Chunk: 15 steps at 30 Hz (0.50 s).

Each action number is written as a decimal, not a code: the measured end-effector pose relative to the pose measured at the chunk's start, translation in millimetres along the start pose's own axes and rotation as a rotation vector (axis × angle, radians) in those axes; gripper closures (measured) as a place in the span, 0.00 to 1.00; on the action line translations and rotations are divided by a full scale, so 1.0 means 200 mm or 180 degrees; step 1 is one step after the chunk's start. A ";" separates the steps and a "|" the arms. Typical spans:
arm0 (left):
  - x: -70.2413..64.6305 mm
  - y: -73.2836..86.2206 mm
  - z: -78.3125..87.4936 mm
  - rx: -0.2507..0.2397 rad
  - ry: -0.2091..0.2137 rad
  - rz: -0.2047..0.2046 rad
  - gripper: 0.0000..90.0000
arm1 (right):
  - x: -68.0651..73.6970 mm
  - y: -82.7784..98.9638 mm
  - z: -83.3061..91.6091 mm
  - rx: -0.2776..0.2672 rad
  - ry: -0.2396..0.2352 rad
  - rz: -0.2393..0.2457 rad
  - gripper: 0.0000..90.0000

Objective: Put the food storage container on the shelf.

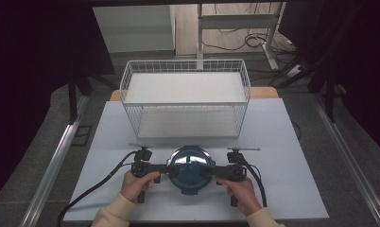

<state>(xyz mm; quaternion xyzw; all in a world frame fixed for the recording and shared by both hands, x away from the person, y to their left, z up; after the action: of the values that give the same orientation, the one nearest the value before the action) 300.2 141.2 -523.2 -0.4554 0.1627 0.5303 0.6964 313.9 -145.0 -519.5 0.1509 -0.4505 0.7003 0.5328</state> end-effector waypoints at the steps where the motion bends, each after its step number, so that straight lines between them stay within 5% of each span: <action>1: -0.01 0.00 0.00 -0.0009 0.0000 -0.0008 0.41 | 0.00 0.00 0.00 -0.0011 -0.0005 0.0007 0.34; 15: -0.06 0.03 0.05 -0.0113 0.0046 -0.0087 0.50 | 0.02 0.04 0.07 -0.0170 -0.0093 -0.0105 0.41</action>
<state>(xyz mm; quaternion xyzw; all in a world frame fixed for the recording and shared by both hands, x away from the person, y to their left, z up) 287.6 142.8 -511.6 -0.4737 0.1520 0.5201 0.6942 301.5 -154.1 -513.9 0.1543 -0.4742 0.6768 0.5415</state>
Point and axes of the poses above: each handheld gripper's, and its own axes: z roughly backward along the jaws, y roughly out of its underside, x roughly to its left, the point moved 2 cm from there along -z, roughly forward along the jaws, and after that the axes turned 1 degree about -y, right-handed, at the moved point
